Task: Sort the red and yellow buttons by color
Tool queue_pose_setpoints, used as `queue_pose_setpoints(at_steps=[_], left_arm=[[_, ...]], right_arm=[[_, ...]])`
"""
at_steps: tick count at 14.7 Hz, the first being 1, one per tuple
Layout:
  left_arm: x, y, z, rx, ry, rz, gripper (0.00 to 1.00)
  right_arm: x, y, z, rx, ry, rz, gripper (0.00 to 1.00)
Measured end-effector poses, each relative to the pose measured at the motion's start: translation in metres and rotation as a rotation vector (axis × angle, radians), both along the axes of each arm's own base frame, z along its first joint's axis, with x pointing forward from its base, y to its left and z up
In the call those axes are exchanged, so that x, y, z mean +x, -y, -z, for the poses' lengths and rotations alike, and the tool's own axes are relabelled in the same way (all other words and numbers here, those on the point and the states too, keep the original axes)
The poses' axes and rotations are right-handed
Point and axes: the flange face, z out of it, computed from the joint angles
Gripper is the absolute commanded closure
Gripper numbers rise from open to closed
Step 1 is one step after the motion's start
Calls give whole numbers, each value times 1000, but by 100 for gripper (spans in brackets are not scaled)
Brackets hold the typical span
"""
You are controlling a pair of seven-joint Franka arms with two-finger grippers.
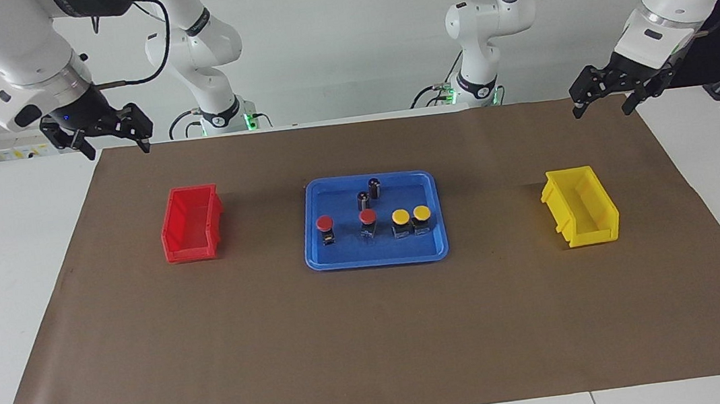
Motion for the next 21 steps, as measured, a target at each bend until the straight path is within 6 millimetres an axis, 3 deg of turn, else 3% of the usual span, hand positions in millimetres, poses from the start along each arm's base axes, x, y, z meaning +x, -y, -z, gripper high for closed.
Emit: queue_pose_setpoints(at_steps=[11,15,18,21], left_arm=[[-6,-1,8,2,-18,-2,0],[-7,-1,7,2,-13,-2,0],[-6,-1,7,1,-8,-2,0],[-6,-1,8,1,-10,-1,0]], right_arm=[[3,-3,-1,-1,21,-7,0],[7,-18,-4,10,57,-32,0],[17,-65,-9,2,42,-37,0],[41,-143,-1,4,43,-20,0]])
